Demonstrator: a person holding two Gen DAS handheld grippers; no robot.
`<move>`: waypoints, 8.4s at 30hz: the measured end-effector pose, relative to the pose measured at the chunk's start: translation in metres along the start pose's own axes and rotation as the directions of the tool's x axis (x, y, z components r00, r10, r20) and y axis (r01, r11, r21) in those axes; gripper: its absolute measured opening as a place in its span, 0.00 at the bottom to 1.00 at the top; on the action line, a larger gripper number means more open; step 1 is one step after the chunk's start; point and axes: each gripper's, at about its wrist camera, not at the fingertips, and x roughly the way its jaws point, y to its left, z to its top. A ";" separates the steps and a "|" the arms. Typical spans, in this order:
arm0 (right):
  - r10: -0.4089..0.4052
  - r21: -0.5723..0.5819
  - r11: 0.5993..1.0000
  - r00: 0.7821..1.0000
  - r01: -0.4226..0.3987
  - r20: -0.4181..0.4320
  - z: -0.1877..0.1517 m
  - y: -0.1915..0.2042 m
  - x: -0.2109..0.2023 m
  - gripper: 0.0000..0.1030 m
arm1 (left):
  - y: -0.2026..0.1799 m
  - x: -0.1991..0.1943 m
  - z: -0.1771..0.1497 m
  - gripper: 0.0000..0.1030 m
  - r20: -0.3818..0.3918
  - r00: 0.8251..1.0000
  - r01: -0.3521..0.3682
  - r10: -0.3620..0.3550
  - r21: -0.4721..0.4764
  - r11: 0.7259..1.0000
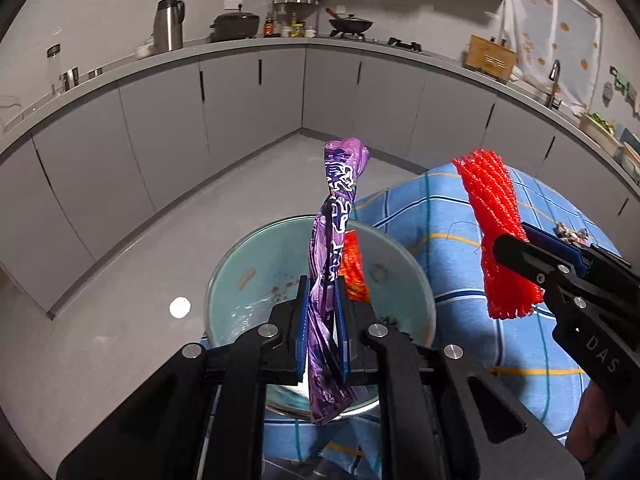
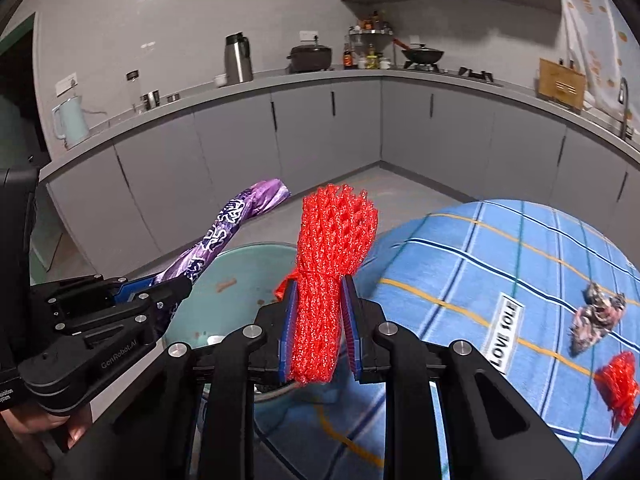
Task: Collect trash
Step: 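Open both tools to drop the net and purple strip into the bowl, then move both tools back over the red bag and plaid cloth on the table, then grasp the red plastic bag with the right tool while the left tool grasps the plaid cloth, then carry the red bag and plaid cloth over the teal bowl with both tools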
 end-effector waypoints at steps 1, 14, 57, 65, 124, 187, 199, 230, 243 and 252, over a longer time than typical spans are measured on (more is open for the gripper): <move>0.009 -0.004 1.000 1.000 -0.009 -0.004 0.001 0.003 0.004 0.21 | 0.003 0.001 0.000 0.12 -0.003 1.000 -0.005 0.005 -0.003 1.000; 0.061 -0.044 0.997 0.997 -0.064 -0.049 0.008 0.023 0.034 0.21 | 0.015 0.010 -0.006 0.12 -0.029 0.998 -0.056 0.055 -0.046 0.997; 0.073 0.011 0.997 0.992 -0.073 -0.099 0.000 0.007 0.067 0.49 | 0.026 0.038 -0.029 0.49 -0.102 0.991 -0.096 0.091 -0.049 0.994; 0.074 0.011 0.997 0.993 -0.073 -0.093 -0.004 0.009 0.063 0.52 | 0.030 0.033 -0.028 0.57 -0.091 0.991 -0.108 0.103 -0.055 0.993; -0.207 0.248 0.946 0.977 0.211 -0.041 -0.060 -0.142 -0.046 0.70 | -0.137 0.025 -0.003 0.94 -0.023 0.996 0.087 -0.084 0.215 0.973; -0.507 0.589 0.637 0.846 0.496 -0.164 -0.138 -0.364 -0.136 0.30 | -0.442 0.157 0.008 0.60 -0.203 0.941 0.339 -0.272 0.561 0.756; -0.519 0.606 0.631 0.844 0.485 -0.135 -0.145 -0.361 -0.140 0.30 | -0.435 0.157 0.004 0.07 -0.244 0.904 0.428 -0.352 0.523 0.737; -0.540 0.599 0.646 0.837 0.474 -0.081 -0.148 -0.351 -0.147 0.30 | -0.324 0.097 0.014 0.05 -0.004 0.929 0.351 -0.370 0.327 0.878; -0.632 0.462 0.682 0.775 0.566 -0.017 -0.138 -0.309 -0.146 0.30 | -0.273 0.082 0.012 0.05 0.067 0.937 0.320 -0.342 0.224 0.921; -0.674 0.387 0.699 0.735 0.602 0.072 -0.131 -0.281 -0.147 0.30 | -0.256 0.074 0.007 0.05 0.097 0.933 0.328 -0.348 0.177 0.928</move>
